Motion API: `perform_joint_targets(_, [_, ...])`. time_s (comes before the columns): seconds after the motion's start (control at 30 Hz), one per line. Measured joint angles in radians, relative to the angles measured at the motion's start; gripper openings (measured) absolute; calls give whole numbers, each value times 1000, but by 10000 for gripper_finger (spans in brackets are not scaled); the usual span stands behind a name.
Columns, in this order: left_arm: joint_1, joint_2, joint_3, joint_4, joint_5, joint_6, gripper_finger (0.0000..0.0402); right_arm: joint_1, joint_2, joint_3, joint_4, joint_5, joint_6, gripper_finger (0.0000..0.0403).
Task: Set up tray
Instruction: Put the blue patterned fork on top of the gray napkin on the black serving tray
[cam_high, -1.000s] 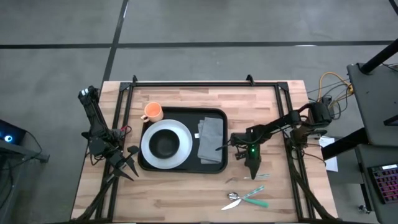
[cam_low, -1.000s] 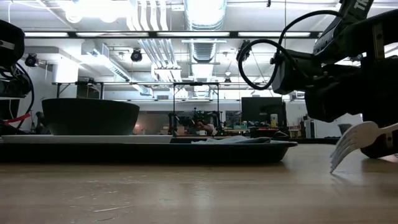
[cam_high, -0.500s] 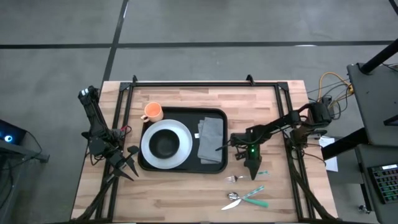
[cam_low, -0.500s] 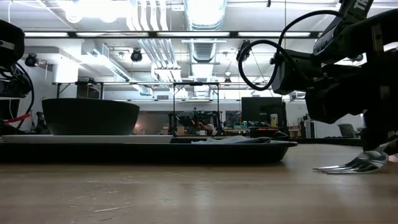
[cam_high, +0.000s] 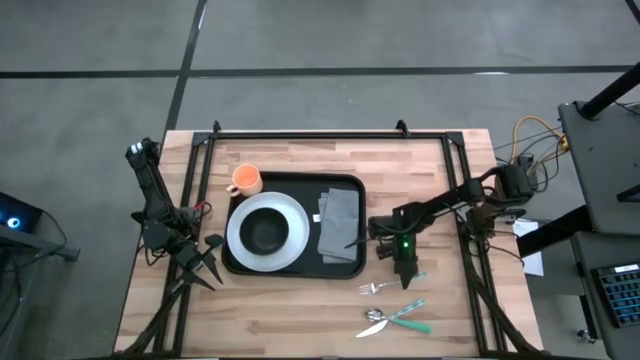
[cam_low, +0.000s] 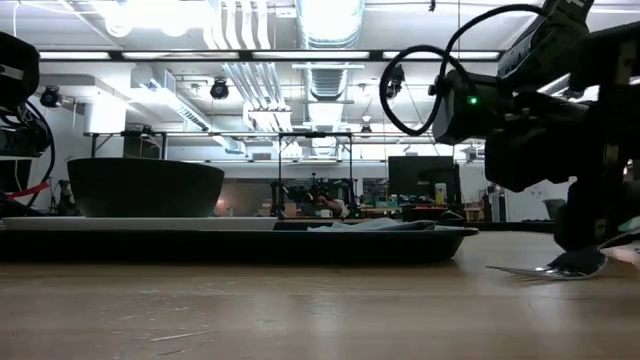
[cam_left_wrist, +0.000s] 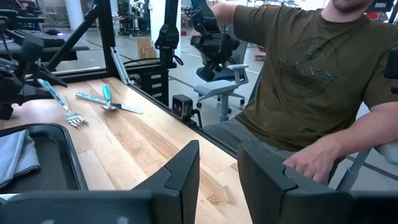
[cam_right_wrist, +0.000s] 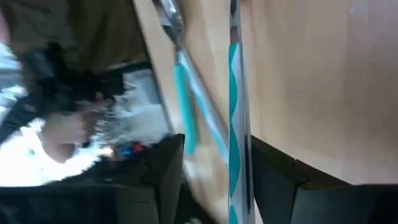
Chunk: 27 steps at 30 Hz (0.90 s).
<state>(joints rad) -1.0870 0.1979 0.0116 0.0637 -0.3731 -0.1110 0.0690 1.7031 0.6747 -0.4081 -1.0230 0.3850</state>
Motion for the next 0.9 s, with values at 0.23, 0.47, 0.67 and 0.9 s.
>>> perform_joint_targets(0.23, [0,0,0,0,0,0,91,40,-2,23,-109,202,-148,155])
perform_joint_targets(0.47, [0,0,0,0,0,0,91,92,-7,25,-113,315,-195,151])
perform_joint_targets(0.67, [0,0,0,0,0,0,91,138,-26,25,-118,406,-215,133])
perform_joint_targets(0.9, [0,0,0,0,0,0,91,197,-79,26,-118,530,-236,120])
